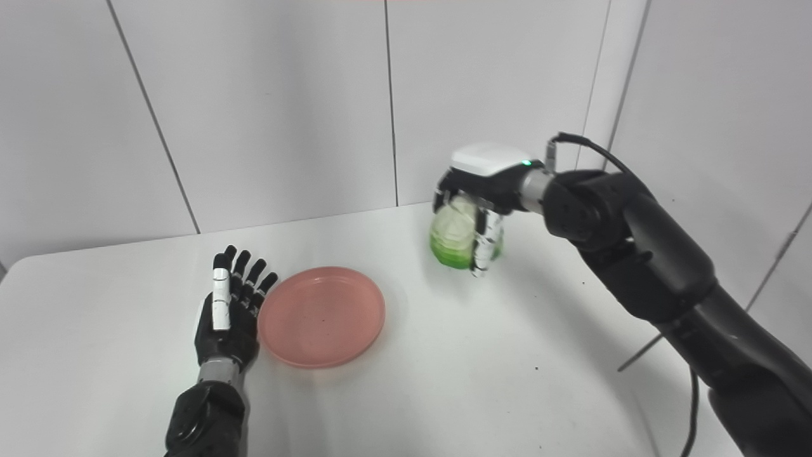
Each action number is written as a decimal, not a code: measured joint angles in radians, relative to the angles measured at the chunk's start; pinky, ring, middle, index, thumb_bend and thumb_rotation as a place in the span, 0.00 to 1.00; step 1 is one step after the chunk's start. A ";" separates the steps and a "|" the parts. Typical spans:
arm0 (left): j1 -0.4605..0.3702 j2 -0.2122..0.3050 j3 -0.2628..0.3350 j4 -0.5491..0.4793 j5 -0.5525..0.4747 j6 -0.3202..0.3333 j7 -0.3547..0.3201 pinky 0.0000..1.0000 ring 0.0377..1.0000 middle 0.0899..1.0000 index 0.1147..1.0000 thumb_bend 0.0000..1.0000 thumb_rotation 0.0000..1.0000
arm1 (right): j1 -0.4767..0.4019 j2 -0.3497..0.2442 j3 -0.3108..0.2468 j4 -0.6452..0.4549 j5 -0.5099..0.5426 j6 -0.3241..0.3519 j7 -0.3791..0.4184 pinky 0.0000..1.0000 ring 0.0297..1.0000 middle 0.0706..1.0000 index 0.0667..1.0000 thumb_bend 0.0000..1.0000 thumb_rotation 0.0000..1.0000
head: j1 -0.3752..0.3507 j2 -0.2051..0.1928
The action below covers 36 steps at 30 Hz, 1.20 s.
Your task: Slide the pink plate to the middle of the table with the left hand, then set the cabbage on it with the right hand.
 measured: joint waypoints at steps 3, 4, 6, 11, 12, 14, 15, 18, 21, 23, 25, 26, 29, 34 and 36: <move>0.000 -0.009 -0.008 0.006 0.020 -0.026 0.024 0.80 0.92 0.98 1.00 0.86 0.78 | -0.002 0.055 0.049 -0.001 -0.011 -0.007 0.012 0.29 0.38 0.44 0.49 0.52 0.00 | 0.037 -0.002; -0.001 -0.012 -0.011 0.008 0.029 -0.030 0.032 0.80 0.92 0.98 1.00 0.85 0.78 | -0.002 0.073 0.060 -0.001 -0.012 -0.011 0.014 0.28 0.38 0.44 0.49 0.52 0.00 | 0.049 -0.002; -0.003 -0.021 -0.014 0.012 0.041 -0.038 0.046 0.79 0.91 0.98 1.00 0.85 0.79 | -0.002 0.102 0.068 0.000 -0.014 -0.024 0.014 0.26 0.37 0.43 0.49 0.52 0.00 | 0.071 -0.006; -0.008 -0.033 -0.018 0.029 0.050 -0.055 0.059 0.79 0.92 0.98 1.00 0.83 0.79 | -0.012 0.162 0.080 0.045 -0.036 -0.068 -0.014 0.30 0.40 0.47 0.46 0.52 0.00 | 0.123 -0.015; -0.008 -0.034 -0.018 0.028 0.052 -0.057 0.062 0.79 0.92 0.98 1.00 0.82 0.80 | -0.010 0.177 0.083 0.060 -0.039 -0.077 -0.026 0.31 0.40 0.47 0.46 0.52 0.00 | 0.155 -0.014; -0.007 -0.037 -0.021 0.026 0.059 -0.058 0.066 0.78 0.92 0.98 1.00 0.81 0.79 | -0.007 0.200 0.090 0.088 -0.043 -0.095 -0.047 0.32 0.41 0.48 0.44 0.52 0.00 | 0.172 -0.014; -0.007 -0.039 -0.022 0.026 0.066 -0.060 0.070 0.78 0.91 0.98 1.00 0.80 0.79 | -0.005 0.213 0.092 0.101 -0.044 -0.108 -0.053 0.31 0.40 0.48 0.45 0.52 0.00 | 0.180 -0.014; -0.007 -0.043 -0.025 0.027 0.077 -0.063 0.077 0.76 0.90 0.97 1.00 0.79 0.79 | 0.006 0.251 0.099 0.145 -0.045 -0.161 -0.107 0.33 0.41 0.47 0.45 0.52 0.00 | 0.221 -0.025; -0.005 -0.047 -0.025 0.025 0.084 -0.067 0.086 0.76 0.91 0.97 1.00 0.78 0.79 | 0.024 0.286 0.106 0.193 -0.051 -0.200 -0.160 0.34 0.41 0.48 0.45 0.52 0.00 | 0.235 -0.028; -0.002 -0.051 -0.026 0.019 0.091 -0.067 0.090 0.75 0.91 0.97 1.00 0.77 0.80 | 0.039 0.301 0.115 0.212 -0.063 -0.211 -0.180 0.35 0.42 0.48 0.44 0.52 0.00 | 0.249 -0.032; 0.004 -0.054 -0.027 0.010 0.094 -0.067 0.095 0.75 0.91 0.97 1.00 0.77 0.79 | 0.050 0.312 0.127 0.233 -0.083 -0.219 -0.195 0.36 0.42 0.49 0.44 0.52 0.00 | 0.256 -0.038; 0.005 -0.055 -0.027 0.008 0.094 -0.067 0.096 0.75 0.91 0.97 1.00 0.76 0.79 | 0.056 0.315 0.129 0.240 -0.088 -0.222 -0.201 0.36 0.42 0.49 0.44 0.52 0.00 | 0.258 -0.040; 0.007 -0.055 -0.027 0.006 0.094 -0.067 0.097 0.76 0.91 0.97 1.00 0.76 0.79 | 0.058 0.321 0.136 0.274 -0.112 -0.239 -0.231 0.35 0.42 0.48 0.45 0.52 0.00 | 0.259 -0.043; 0.007 -0.056 -0.027 0.006 0.093 -0.067 0.097 0.76 0.91 0.98 1.00 0.79 0.78 | 0.056 0.327 0.138 0.321 -0.143 -0.294 -0.318 0.34 0.42 0.46 0.45 0.52 0.00 | 0.261 -0.044; 0.007 -0.056 -0.027 0.007 0.093 -0.067 0.097 0.75 0.91 0.98 1.00 0.80 0.78 | 0.056 0.333 0.139 0.335 -0.158 -0.313 -0.344 0.32 0.41 0.46 0.46 0.52 0.00 | 0.261 -0.048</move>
